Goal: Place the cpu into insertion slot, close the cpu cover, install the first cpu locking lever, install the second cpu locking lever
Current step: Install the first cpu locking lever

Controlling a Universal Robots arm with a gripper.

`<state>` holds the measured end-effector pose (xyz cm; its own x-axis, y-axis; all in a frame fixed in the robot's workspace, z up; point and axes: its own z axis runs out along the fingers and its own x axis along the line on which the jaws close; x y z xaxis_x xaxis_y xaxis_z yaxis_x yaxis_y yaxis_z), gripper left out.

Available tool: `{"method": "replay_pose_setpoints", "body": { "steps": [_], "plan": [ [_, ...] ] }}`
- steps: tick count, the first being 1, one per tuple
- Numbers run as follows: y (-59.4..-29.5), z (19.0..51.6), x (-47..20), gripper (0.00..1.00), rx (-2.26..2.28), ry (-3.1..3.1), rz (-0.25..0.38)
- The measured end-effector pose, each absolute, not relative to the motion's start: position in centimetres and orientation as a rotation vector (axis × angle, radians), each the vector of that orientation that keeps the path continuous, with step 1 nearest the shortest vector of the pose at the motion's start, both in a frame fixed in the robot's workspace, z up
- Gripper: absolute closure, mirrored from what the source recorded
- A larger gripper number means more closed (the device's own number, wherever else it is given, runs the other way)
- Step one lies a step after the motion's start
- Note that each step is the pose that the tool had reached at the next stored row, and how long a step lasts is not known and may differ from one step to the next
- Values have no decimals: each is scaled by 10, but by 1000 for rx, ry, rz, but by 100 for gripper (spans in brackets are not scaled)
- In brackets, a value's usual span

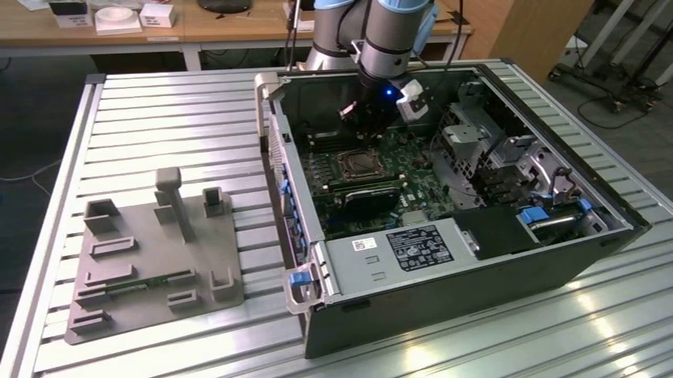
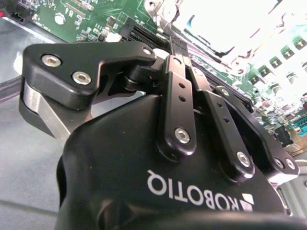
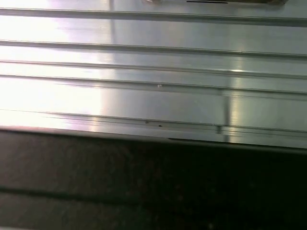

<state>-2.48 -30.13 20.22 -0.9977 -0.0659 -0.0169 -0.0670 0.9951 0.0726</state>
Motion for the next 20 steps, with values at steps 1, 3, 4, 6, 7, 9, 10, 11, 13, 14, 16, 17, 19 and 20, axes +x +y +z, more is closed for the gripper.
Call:
{"method": "replay_pose_setpoints", "body": {
  "steps": [1,3,4,6,7,9,10,11,13,14,16,17,19,20],
  "plan": [
    [-301,202,-25,89,-104,3123,112],
    [-301,202,-25,89,-104,3124,106],
    [-301,202,-25,89,-104,3124,103],
    [-301,202,-25,89,-104,3124,95],
    [-301,202,-25,89,-104,3125,89],
    [-301,202,-25,89,-105,3125,83],
    [-301,202,-25,89,-105,3125,82],
    [-301,202,-25,89,-104,3125,81],
    [-301,201,-25,89,-104,3125,79],
    [-301,201,-25,89,-104,3125,79],
    [-302,201,-25,89,-104,3125,77],
    [-302,200,-25,89,-104,3125,77],
    [-302,200,-25,89,-104,3125,75],
    [-302,200,-25,89,-104,3125,74]
  ]
}}
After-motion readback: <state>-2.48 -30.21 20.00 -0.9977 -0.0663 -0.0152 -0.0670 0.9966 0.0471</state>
